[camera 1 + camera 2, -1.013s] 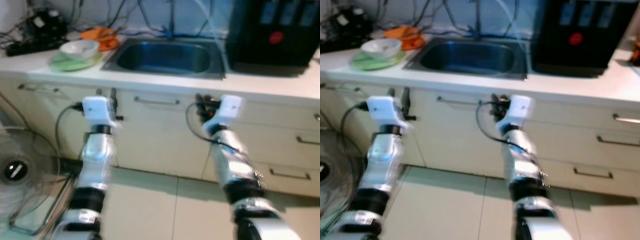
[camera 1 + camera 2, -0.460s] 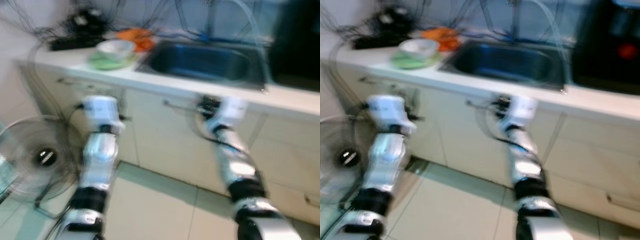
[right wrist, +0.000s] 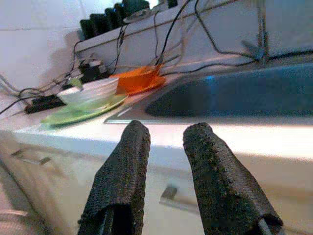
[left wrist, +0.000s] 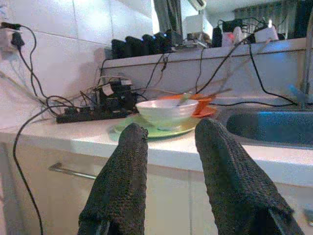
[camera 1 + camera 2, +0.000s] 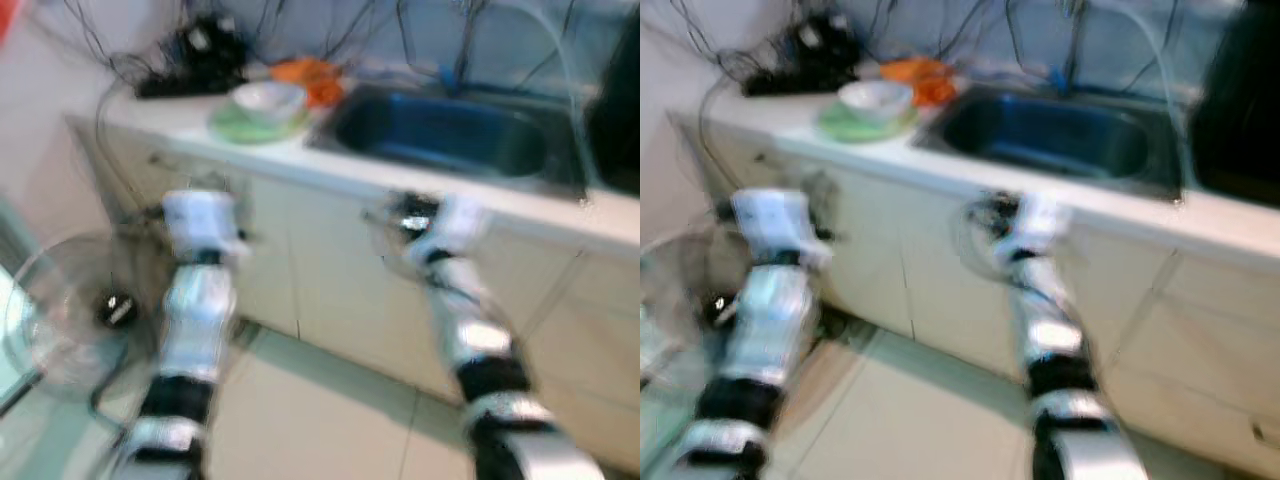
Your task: Kitchen organization
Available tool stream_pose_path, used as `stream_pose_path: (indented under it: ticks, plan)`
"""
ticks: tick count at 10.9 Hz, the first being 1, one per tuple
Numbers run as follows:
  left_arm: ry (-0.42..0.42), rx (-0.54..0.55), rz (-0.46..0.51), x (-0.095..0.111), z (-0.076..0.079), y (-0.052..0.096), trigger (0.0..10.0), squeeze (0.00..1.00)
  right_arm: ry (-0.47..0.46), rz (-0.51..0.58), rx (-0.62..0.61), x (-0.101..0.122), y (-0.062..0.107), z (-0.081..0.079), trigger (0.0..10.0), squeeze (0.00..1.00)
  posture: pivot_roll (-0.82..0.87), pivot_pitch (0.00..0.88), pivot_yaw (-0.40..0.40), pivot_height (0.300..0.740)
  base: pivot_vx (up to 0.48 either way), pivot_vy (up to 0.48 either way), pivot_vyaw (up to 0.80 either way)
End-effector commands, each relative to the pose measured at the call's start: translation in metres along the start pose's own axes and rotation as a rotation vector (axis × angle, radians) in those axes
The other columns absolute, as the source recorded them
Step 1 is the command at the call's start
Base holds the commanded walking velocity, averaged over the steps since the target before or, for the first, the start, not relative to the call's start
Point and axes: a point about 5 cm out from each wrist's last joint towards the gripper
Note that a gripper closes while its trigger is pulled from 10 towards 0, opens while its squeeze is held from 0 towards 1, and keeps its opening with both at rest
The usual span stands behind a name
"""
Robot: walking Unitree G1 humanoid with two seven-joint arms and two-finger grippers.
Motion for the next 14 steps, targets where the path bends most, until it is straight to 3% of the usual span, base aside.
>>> stream_pose_path:
  ticks: [1,9,12,14]
  plan:
    - [-0.012,0.039,0.003,0.0011,-0.0135,-0.0035,10.0,0.00,-0.016,-0.017,0.046,-0.0051,-0.0032,-0.0149,10.0,0.00,0.12,0.000,0.021,0.740,0.382,0.240,0.00]
    - [-0.015,0.016,-0.004,0.0011,-0.0116,-0.0037,10.0,0.00,-0.041,-0.038,0.045,-0.0093,-0.0041,-0.0167,10.0,0.00,0.13,0.000,0.019,0.740,0.403,0.210,-0.32]
    - [-0.010,-0.013,0.000,0.0016,-0.0093,-0.0036,10.0,0.00,-0.042,-0.035,0.042,-0.0105,-0.0039,-0.0182,10.0,0.00,0.14,0.000,0.020,0.740,0.405,0.160,0.00]
    - [-0.007,-0.031,0.006,0.0023,-0.0067,-0.0033,10.0,0.00,-0.051,-0.034,0.041,-0.0098,-0.0045,-0.0180,10.0,0.00,0.13,0.000,0.021,0.740,0.401,0.122,-0.80]
Point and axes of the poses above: a point about 5 cm out from each wrist's last joint towards the gripper, its own y axis pointing back from the gripper into the wrist, its own x axis along the axis of the wrist's last joint, z = x × y, and after that the axes turned 15 degrees about -y, right-handed
